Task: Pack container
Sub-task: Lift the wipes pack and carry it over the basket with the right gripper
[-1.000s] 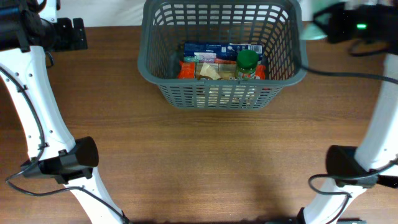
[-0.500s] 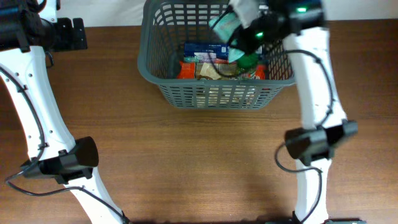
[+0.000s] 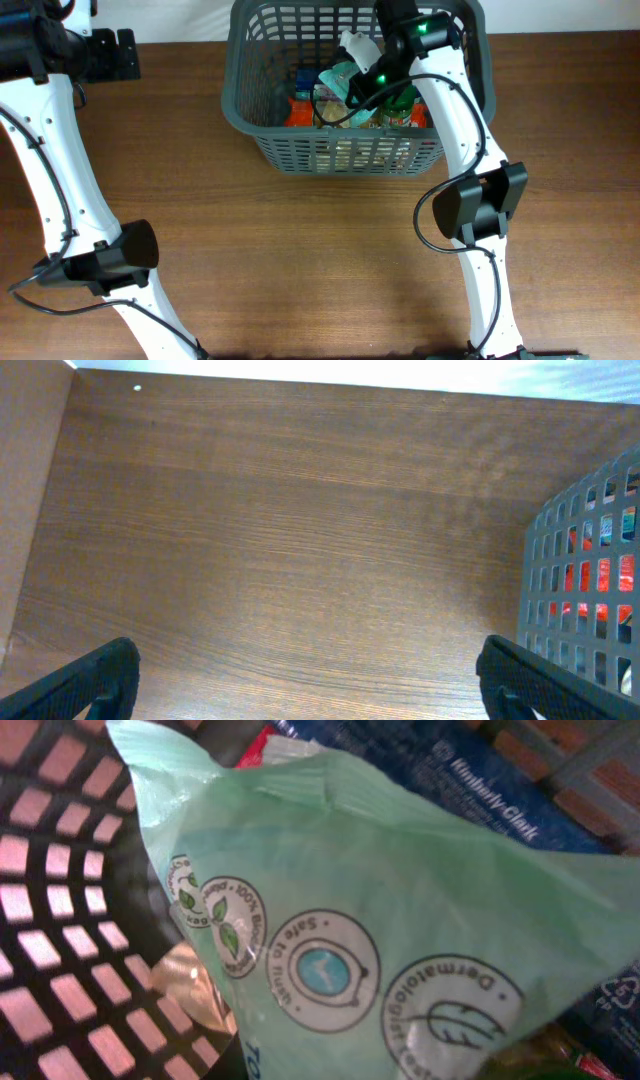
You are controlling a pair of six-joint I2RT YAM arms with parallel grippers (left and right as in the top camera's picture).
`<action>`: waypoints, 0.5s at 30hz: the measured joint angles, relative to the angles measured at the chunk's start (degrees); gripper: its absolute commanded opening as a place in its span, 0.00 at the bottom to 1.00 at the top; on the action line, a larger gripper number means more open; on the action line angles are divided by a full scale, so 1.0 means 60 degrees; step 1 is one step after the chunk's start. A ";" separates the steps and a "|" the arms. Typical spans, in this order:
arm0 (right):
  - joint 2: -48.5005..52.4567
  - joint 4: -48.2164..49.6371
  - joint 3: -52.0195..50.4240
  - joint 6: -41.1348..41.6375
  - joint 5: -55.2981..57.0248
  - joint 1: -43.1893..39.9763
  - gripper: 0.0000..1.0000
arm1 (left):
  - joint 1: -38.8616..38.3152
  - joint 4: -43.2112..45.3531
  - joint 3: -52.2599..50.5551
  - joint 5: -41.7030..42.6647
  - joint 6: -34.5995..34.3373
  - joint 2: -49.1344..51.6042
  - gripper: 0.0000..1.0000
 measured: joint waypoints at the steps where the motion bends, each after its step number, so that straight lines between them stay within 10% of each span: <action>1: 0.0004 0.0131 -0.0007 0.0244 0.0004 0.0004 0.14 | 0.0000 0.0000 0.0000 0.0000 0.0000 0.0000 0.99; 15: 0.0004 0.0761 -0.0007 0.3821 0.0546 0.0022 0.15 | 0.0000 0.0000 0.0000 0.0000 0.0000 0.0000 0.99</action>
